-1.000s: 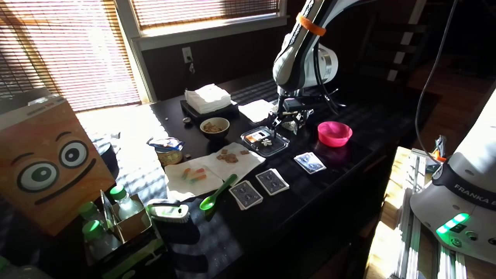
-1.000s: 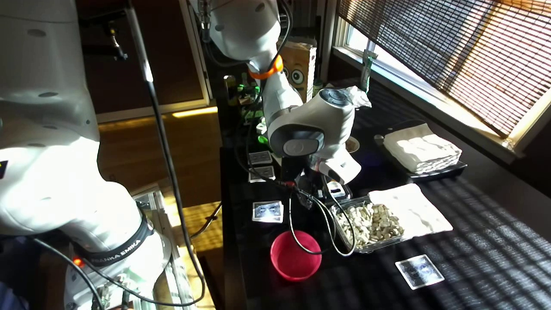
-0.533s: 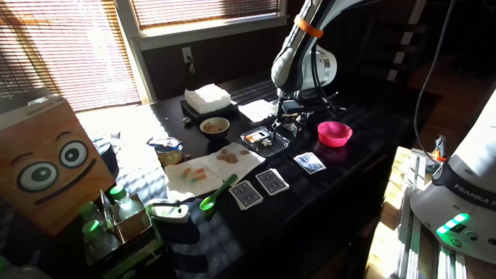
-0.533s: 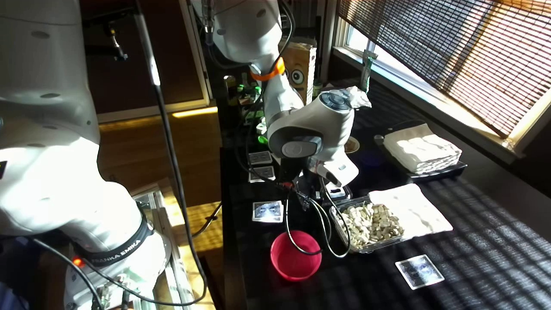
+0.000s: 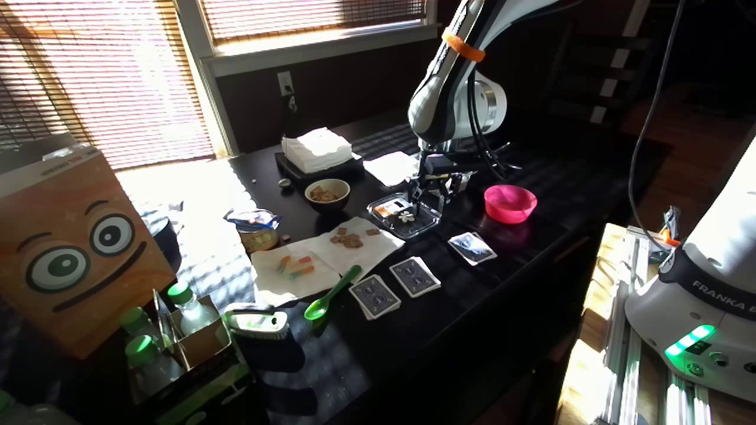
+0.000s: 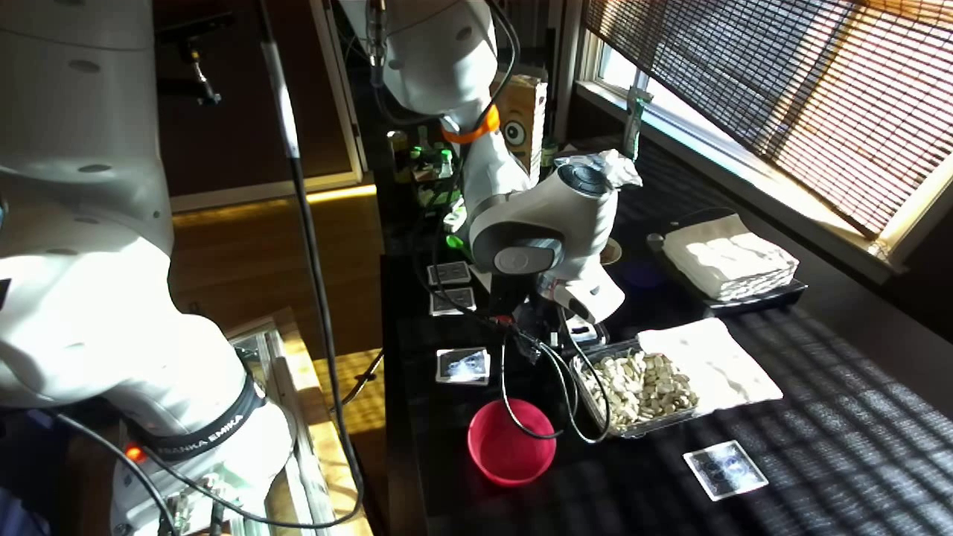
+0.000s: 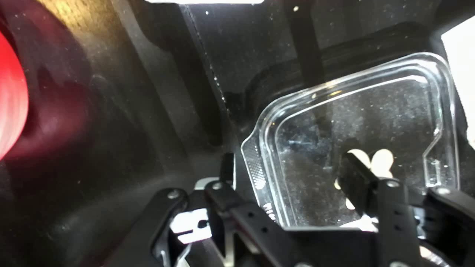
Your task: Put some of the contents in the bowl on the lid and then after pour the contents on the lid in the bowl
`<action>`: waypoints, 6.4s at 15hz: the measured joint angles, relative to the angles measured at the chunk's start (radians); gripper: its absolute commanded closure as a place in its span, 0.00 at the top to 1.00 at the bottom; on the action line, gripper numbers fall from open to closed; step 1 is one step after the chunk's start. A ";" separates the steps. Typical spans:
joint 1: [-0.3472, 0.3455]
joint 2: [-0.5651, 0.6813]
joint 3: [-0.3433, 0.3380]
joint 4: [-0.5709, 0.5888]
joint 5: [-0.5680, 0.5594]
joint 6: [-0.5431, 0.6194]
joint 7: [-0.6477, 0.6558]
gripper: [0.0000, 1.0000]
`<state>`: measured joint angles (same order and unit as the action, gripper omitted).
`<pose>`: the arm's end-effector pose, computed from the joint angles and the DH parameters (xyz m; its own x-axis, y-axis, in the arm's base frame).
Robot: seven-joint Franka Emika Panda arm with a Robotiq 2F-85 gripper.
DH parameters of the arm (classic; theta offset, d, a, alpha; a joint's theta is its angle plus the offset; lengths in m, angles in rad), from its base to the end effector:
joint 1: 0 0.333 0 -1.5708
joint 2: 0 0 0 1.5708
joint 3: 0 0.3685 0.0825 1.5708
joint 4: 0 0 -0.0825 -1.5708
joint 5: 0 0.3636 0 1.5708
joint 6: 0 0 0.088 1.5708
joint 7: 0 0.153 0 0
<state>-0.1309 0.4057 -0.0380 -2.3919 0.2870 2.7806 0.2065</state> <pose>0.4972 -0.0938 0.1700 0.8012 -0.5970 -0.0418 -0.5983 -0.7978 -0.0742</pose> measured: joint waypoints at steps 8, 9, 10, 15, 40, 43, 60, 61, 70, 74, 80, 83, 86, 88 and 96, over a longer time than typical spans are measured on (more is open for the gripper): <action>-0.007 0.021 0.002 0.018 0.000 0.000 -0.001 0.25; -0.009 0.021 0.002 0.018 0.000 0.000 -0.002 0.11; -0.013 0.020 0.002 0.018 0.000 0.000 -0.003 0.02; -0.027 0.017 0.003 0.029 0.002 0.000 -0.010 0.00; -0.460 0.049 0.345 0.043 0.483 -0.007 -0.643 0.00; -0.513 0.057 0.380 0.044 0.517 -0.023 -0.704 0.00; -0.359 0.053 0.115 0.100 0.858 -0.371 -1.085 0.00; -0.338 0.052 0.090 0.101 0.865 -0.387 -1.089 0.00; -0.265 0.046 -0.038 0.107 0.928 -0.547 -1.143 0.00; -0.262 0.046 -0.070 0.108 0.954 -0.612 -1.157 0.00; -0.259 0.051 -0.106 0.108 0.982 -0.681 -1.162 0.00; -0.258 0.055 -0.116 0.108 0.999 -0.706 -1.164 0.00; -0.258 0.057 -0.128 0.110 1.013 -0.741 -1.174 0.00; -0.258 0.059 -0.136 0.111 1.029 -0.763 -1.187 0.00; -0.258 0.068 -0.164 0.115 1.050 -0.839 -1.219 0.00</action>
<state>-0.3893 0.4735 -0.2021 -2.2774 1.3366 1.9417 -1.0123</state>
